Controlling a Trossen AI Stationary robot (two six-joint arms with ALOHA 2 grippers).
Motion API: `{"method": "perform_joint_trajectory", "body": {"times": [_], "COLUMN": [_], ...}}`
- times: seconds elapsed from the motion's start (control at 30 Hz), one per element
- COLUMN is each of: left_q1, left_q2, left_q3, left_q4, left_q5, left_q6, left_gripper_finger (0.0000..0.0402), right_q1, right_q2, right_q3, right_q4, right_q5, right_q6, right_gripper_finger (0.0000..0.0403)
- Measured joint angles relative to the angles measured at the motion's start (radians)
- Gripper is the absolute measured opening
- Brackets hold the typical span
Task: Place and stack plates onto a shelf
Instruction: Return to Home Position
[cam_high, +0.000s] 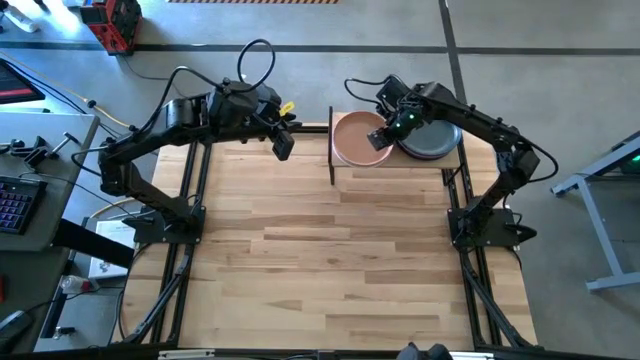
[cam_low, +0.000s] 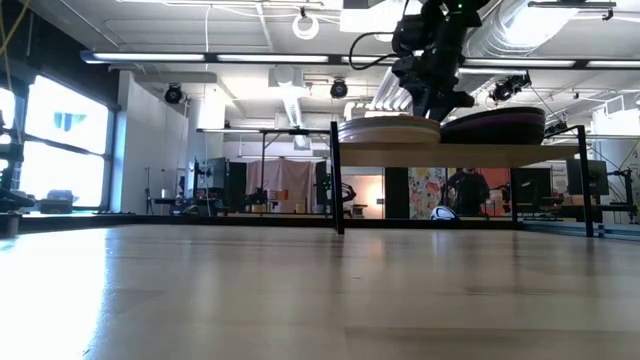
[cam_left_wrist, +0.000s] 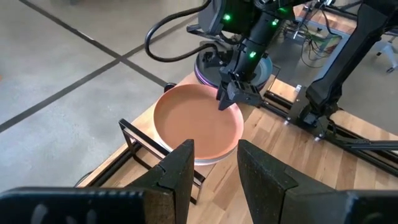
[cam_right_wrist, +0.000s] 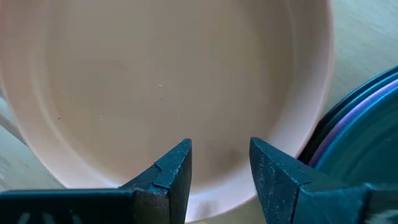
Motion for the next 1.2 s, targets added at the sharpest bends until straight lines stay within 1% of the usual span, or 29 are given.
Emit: {"method": "perform_joint_trajectory", "body": {"times": [0.23, 0.37, 0.43, 0.53, 0.63, 0.67, 0.73, 0.9, 1.03, 1.1, 1.2], "left_q1": [0.0, -0.002, -0.012, -0.038, -0.081, -0.098, -0.136, -0.233, -0.279, -0.291, -0.297], "left_q2": [0.0, -0.002, -0.007, -0.009, -0.008, -0.008, -0.008, -0.008, -0.008, -0.014, -0.042], "left_q3": [0.0, 0.0, 0.0, 0.0, 0.0, 0.0, 0.0, 0.0, -0.003, -0.03, -0.103], "left_q4": [-0.001, -0.014, -0.052, -0.115, -0.193, -0.213, -0.251, -0.293, -0.289, -0.269, -0.224], "left_q5": [-0.001, -0.005, -0.013, -0.077, -0.197, -0.232, -0.273, -0.318, -0.311, -0.311, -0.29], "left_q6": [0.001, -0.006, -0.009, -0.045, -0.092, -0.115, -0.151, -0.181, -0.182, -0.185, -0.204], "left_gripper_finger": [0.0113, 0.0113, 0.0113, 0.0113, 0.0113, 0.0113, 0.0113, 0.0113, 0.0113, 0.0113, 0.0113], "right_q1": [0.0, 0.019, 0.044, 0.083, 0.129, 0.148, 0.178, 0.24, 0.281, 0.302, 0.331], "right_q2": [-0.039, -0.1, -0.14, -0.205, -0.273, -0.303, -0.376, -0.579, -0.717, -0.777, -0.856], "right_q3": [0.0, 0.0, 0.0, 0.0, -0.004, -0.022, -0.101, -0.378, -0.552, -0.619, -0.71], "right_q4": [0.026, 0.047, 0.046, 0.047, 0.053, 0.078, 0.162, 0.378, 0.493, 0.537, 0.594], "right_q5": [0.006, -0.019, -0.024, 0.0, 0.068, 0.083, 0.081, 0.068, 0.052, 0.05, 0.05], "right_q6": [-0.031, -0.115, -0.165, -0.219, -0.223, -0.217, -0.206, -0.126, -0.112, -0.098, -0.09], "right_gripper_finger": [0.014, 0.014, 0.014, 0.014, 0.014, 0.014, 0.014, 0.014, 0.014, 0.014, 0.014]}}
